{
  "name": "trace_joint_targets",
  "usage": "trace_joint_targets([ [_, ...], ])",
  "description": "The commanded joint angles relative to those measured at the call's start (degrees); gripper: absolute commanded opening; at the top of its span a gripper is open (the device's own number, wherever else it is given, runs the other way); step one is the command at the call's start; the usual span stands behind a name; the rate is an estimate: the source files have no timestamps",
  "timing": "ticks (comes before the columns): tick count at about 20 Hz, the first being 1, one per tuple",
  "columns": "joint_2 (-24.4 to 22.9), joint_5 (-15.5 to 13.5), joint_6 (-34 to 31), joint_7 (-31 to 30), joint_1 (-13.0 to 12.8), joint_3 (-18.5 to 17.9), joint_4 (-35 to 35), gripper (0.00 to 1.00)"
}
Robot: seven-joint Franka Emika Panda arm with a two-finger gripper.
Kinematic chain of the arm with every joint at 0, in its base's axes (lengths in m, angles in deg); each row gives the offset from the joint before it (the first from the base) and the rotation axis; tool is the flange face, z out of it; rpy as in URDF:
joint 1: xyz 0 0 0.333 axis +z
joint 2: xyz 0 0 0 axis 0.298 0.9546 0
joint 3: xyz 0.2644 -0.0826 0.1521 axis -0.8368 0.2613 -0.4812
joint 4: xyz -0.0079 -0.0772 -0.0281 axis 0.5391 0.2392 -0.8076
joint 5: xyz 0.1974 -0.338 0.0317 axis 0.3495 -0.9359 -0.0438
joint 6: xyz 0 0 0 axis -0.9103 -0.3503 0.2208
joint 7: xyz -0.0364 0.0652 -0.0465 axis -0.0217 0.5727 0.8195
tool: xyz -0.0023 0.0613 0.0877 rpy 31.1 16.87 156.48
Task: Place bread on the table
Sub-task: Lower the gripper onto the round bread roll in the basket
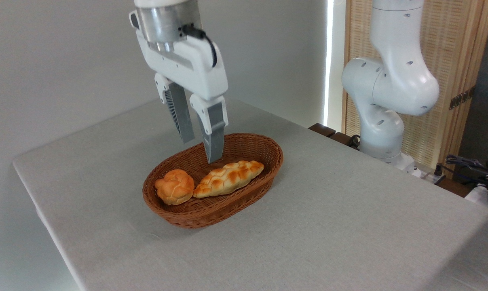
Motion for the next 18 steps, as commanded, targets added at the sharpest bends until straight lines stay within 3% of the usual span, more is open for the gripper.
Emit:
trace_joint_targets([
  [1, -0.58, -0.20, 5.45, 0.98, -0.42, 2.14, 5.80, 1.00],
  [9, -0.05, -0.64, 18.28, 0.98, -0.77, 8.56, 16.43, 1.00],
  [16, 2.14, -8.19, 23.74, 0.98, -0.77, 9.97, 19.08, 1.00],
  [18, 2.67, -8.90, 23.83, 0.98, -0.86, 9.97, 19.08, 1.00],
])
